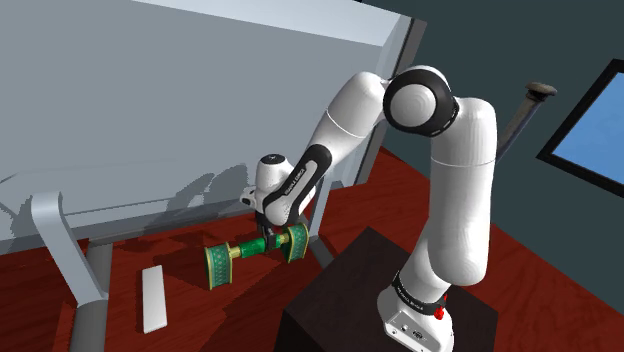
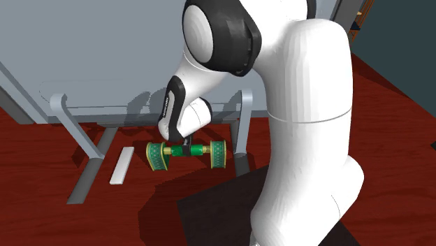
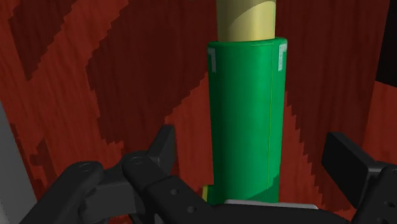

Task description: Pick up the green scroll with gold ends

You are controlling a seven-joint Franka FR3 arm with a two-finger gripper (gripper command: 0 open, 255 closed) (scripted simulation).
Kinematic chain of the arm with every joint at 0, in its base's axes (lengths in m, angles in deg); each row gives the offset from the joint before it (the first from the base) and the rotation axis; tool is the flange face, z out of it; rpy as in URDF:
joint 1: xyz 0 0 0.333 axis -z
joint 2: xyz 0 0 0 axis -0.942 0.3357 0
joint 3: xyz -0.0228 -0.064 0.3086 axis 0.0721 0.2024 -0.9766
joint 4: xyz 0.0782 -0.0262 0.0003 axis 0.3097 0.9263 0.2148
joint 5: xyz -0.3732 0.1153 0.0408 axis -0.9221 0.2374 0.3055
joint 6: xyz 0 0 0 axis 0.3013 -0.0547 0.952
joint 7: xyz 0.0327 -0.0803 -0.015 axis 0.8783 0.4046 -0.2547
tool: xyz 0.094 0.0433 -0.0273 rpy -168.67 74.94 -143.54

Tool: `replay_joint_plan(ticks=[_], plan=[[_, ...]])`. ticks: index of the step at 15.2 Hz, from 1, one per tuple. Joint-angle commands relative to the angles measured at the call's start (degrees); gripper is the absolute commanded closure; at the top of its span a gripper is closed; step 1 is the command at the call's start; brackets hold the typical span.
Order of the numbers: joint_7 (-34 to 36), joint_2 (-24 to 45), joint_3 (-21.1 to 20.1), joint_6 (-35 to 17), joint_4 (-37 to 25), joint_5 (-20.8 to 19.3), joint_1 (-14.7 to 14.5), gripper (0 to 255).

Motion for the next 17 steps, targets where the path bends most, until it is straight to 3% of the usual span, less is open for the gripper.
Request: replay_joint_plan(ticks=[1, 4, 5, 17], plan=[[0.03, 1.69, 0.11, -1.42, -0.3, -0.13, -0.05, 0], [0.1, 3.04, 0.21, -2.42, -0.66, -0.21, -0.13, 0], [0.14, 2.99, 0.2, -2.42, -0.61, -0.21, -0.17, 255], [-0.03, 0.48, 0.03, -0.5, -0.01, -0.06, 0.01, 255]])
